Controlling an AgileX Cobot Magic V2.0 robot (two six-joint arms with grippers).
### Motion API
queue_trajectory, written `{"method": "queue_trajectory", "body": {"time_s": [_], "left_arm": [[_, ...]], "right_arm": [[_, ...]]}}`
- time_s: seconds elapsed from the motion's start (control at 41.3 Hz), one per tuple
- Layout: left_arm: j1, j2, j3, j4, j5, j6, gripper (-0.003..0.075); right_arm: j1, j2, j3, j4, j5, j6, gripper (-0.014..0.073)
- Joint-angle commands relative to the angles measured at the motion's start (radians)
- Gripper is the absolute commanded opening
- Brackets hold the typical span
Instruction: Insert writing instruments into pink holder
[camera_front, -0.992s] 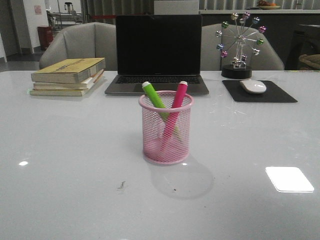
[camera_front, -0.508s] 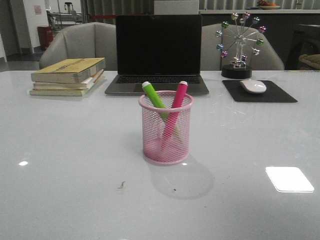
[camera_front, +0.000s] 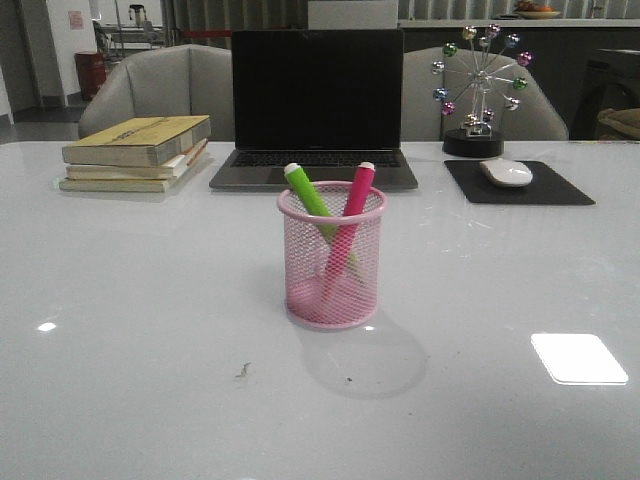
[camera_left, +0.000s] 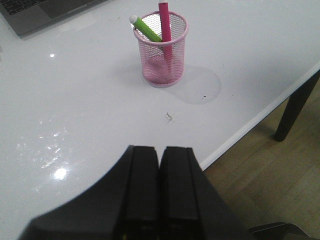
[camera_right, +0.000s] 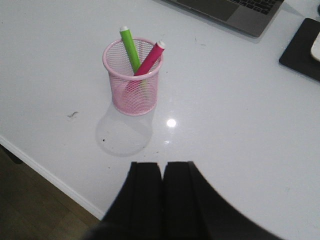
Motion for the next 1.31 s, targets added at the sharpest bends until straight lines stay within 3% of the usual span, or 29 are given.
{"method": "queue_trajectory", "body": {"time_s": [0.0, 0.097, 0.218, 0.484, 0.678, 0.823, 1.017, 1.283], "left_arm": [[-0.001, 0.005, -0.029, -0.002, -0.078, -0.008, 0.0091], [0.001, -0.006, -0.023, -0.004, -0.087, -0.008, 0.0092], [0.099, -0.042, -0.011, 0.022, -0.109, -0.008, 0.0092], [0.497, -0.263, 0.197, -0.062, -0.408, -0.008, 0.0092], [0.707, -0.419, 0.401, -0.108, -0.541, -0.008, 0.0092], [0.776, -0.478, 0.505, -0.115, -0.624, -0.008, 0.0092], [0.785, -0.497, 0.601, -0.115, -0.779, -0.008, 0.0092], [0.785, -0.495, 0.599, -0.108, -0.777, -0.008, 0.0092]], "right_arm": [[-0.006, 0.0, -0.027, 0.005, -0.071, -0.008, 0.0057], [-0.006, 0.0, -0.027, 0.005, -0.071, -0.008, 0.0057], [-0.006, 0.0, -0.027, 0.005, -0.071, -0.008, 0.0057], [-0.006, 0.0, -0.027, 0.005, -0.071, -0.008, 0.0057], [-0.006, 0.0, -0.027, 0.005, -0.071, -0.008, 0.0057], [-0.006, 0.0, -0.027, 0.005, -0.071, -0.008, 0.0057], [-0.006, 0.0, -0.027, 0.005, -0.073, -0.008, 0.0057], [-0.006, 0.0, -0.027, 0.005, -0.074, -0.008, 0.0057]]}}
